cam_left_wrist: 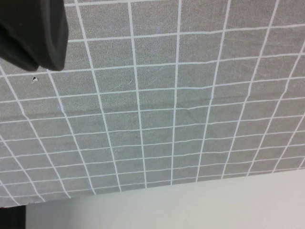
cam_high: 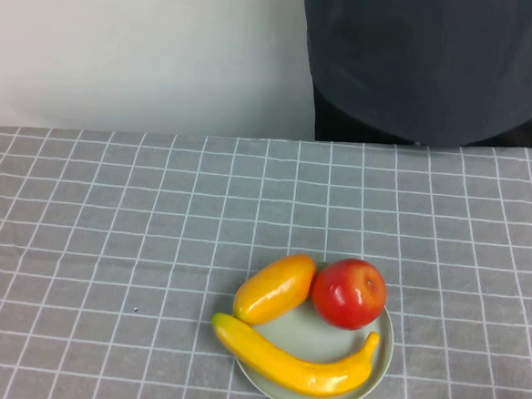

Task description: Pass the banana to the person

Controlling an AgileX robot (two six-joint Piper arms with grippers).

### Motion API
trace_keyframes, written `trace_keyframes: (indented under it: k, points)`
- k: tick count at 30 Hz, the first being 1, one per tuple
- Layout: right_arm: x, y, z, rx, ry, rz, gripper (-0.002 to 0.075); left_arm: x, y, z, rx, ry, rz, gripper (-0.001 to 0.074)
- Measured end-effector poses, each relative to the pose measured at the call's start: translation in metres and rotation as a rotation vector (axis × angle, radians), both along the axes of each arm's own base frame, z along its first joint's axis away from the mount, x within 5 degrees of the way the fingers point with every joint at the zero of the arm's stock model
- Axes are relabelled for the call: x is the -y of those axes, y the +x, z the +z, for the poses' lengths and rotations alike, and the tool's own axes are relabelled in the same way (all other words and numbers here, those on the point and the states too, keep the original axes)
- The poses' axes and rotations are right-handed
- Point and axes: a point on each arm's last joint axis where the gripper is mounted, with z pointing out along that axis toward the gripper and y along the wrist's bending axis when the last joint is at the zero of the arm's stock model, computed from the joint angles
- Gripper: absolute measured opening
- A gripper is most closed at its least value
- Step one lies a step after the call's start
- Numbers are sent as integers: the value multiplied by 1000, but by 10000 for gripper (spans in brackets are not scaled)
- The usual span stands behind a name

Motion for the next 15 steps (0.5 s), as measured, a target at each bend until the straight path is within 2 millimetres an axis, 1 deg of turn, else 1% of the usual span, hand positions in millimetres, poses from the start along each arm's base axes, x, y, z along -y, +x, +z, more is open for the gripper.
trace_keyframes:
  k: [15]
  points:
    - [0, 0, 0, 0, 0, 0, -9, 0, 0, 0, 1, 12, 1, -5]
